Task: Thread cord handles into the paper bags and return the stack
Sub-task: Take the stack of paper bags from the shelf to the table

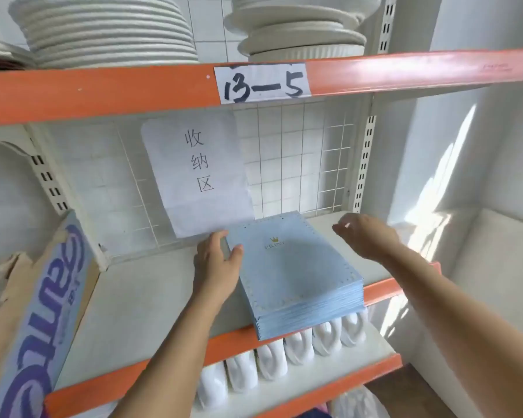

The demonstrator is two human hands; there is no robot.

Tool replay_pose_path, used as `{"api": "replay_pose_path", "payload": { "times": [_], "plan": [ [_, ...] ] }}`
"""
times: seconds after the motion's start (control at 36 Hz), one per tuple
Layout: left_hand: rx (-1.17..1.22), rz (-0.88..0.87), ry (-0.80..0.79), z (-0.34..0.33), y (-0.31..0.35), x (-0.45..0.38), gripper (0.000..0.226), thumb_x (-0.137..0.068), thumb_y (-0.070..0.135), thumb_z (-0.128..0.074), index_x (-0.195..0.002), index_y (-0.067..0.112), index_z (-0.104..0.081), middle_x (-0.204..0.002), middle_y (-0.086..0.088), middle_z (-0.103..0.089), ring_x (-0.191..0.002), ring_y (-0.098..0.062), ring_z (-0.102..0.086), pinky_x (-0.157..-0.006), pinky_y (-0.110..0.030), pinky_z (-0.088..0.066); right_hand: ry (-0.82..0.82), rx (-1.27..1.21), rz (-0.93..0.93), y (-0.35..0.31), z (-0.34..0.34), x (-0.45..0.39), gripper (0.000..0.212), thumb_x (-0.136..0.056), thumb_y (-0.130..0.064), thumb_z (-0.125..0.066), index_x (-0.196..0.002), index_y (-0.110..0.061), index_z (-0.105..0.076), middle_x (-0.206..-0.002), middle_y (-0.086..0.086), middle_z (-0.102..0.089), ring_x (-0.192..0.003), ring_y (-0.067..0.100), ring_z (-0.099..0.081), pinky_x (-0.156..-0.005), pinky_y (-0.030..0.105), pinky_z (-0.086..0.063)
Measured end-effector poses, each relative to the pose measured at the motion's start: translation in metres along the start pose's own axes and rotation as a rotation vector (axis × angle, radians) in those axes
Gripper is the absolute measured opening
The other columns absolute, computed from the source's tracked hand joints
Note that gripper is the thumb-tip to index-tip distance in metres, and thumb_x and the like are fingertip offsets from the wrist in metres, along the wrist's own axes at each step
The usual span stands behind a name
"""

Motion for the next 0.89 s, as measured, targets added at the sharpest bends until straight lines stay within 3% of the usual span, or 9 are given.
{"api": "replay_pose_path", "payload": {
  "times": [0.06, 0.14, 0.22, 0.39, 0.47, 0.61, 0.75, 0.83, 0.89],
  "plan": [
    [-0.108, 0.151, -0.098, -0.014, -0.011, -0.004, 0.051, -0.098, 0.033, -0.05, -0.145, 0.02, -0.036, -0.151, -0.009, -0.029, -0.136, -0.03, -0.035, -0.106, -0.041, -0.036, -0.18, 0.119, -0.035, -0.001, -0.021, -0.005, 0.049, -0.099, -0.051, -0.033, -0.126, -0.016, -0.053, -0.129, 0.008, -0.058, -0.116, 0.028, -0.053, -0.086, 0.034, -0.041],
    [-0.138, 0.279, -0.172, -0.035, -0.02, -0.012, 0.057, -0.099, 0.038, -0.044, -0.15, 0.018, -0.026, -0.151, -0.012, -0.026, -0.134, -0.034, -0.036, -0.106, -0.045, -0.037, -0.357, 0.106, -0.079, -0.006, -0.048, -0.014, 0.061, -0.098, -0.057, -0.026, -0.126, -0.009, -0.051, -0.13, 0.011, -0.055, -0.117, 0.029, -0.051, -0.085, 0.035, -0.038],
    [-0.078, 0.363, -0.215, -0.056, -0.015, -0.015, 0.065, -0.101, 0.04, -0.041, -0.153, 0.013, -0.014, -0.153, -0.016, -0.019, -0.137, -0.037, -0.031, -0.108, -0.046, -0.035, -0.398, -0.004, -0.141, -0.011, -0.06, -0.017, 0.068, -0.097, -0.058, -0.026, -0.137, -0.005, -0.042, -0.141, 0.015, -0.046, -0.125, 0.032, -0.045, -0.097, 0.037, -0.037],
    [0.045, 0.554, -0.151, -0.075, -0.017, -0.015, 0.074, -0.101, 0.039, -0.042, -0.153, 0.012, 0.004, -0.158, -0.014, -0.012, -0.138, -0.036, -0.031, -0.103, -0.044, -0.036, -0.474, -0.054, -0.205, -0.014, -0.073, -0.005, 0.052, -0.104, -0.036, -0.023, -0.143, -0.003, -0.032, -0.149, 0.018, -0.033, -0.135, 0.031, -0.035, -0.107, 0.035, -0.029],
    [0.149, 0.655, -0.144, -0.08, -0.031, -0.014, 0.076, -0.1, 0.041, -0.045, -0.153, 0.009, -0.001, -0.157, -0.014, -0.019, -0.137, -0.035, -0.033, -0.104, -0.045, -0.035, -0.474, -0.101, -0.24, -0.007, -0.082, -0.002, 0.059, -0.102, -0.043, -0.027, -0.146, -0.004, -0.027, -0.151, 0.015, -0.031, -0.136, 0.031, -0.035, -0.107, 0.035, -0.029],
    [0.257, 0.772, -0.169, -0.083, -0.051, -0.009, 0.076, -0.094, 0.05, -0.052, -0.148, 0.004, -0.023, -0.15, -0.013, -0.037, -0.131, -0.035, -0.042, -0.101, -0.042, -0.038, -0.462, -0.237, -0.341, 0.006, -0.091, -0.002, 0.069, -0.094, -0.057, -0.038, -0.141, -0.005, -0.035, -0.14, 0.013, -0.046, -0.124, 0.031, -0.047, -0.096, 0.033, -0.037],
    [0.265, 0.787, -0.168, -0.083, -0.056, -0.008, 0.079, -0.09, 0.058, -0.053, -0.146, 0.007, -0.033, -0.146, -0.012, -0.044, -0.126, -0.035, -0.048, -0.1, -0.041, -0.041, -0.519, -0.401, -0.441, 0.013, -0.099, -0.002, 0.065, -0.09, -0.053, -0.052, -0.135, -0.007, -0.044, -0.134, 0.011, -0.051, -0.117, 0.029, -0.054, -0.1, 0.036, -0.042],
    [0.237, 0.789, -0.191, -0.079, -0.058, -0.006, 0.079, -0.09, 0.057, -0.055, -0.146, 0.006, -0.035, -0.149, -0.011, -0.041, -0.131, -0.034, -0.044, -0.102, -0.04, -0.038, -0.613, -0.509, -0.478, 0.016, -0.105, 0.004, 0.052, -0.09, -0.05, -0.055, -0.121, -0.007, -0.056, -0.116, 0.008, -0.061, -0.103, 0.023, -0.06, -0.097, 0.033, -0.044],
    [0.253, 0.817, -0.23, -0.081, -0.069, -0.007, 0.087, -0.078, 0.064, -0.063, -0.143, 0.01, -0.041, -0.147, -0.008, -0.044, -0.129, -0.033, -0.047, -0.104, -0.041, -0.038, -0.683, -0.552, -0.489, 0.019, -0.105, 0.014, 0.042, -0.091, -0.049, -0.057, -0.106, -0.01, -0.058, -0.095, 0.004, -0.062, -0.085, 0.02, -0.059, -0.084, 0.028, -0.046]
  ]
}}
Point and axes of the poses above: each hand's wrist, its own x-axis away from the middle knuckle, its own z-axis out of the back of the hand, y = z × x, the point moved 6 cm from there along -x, towards the middle knuckle
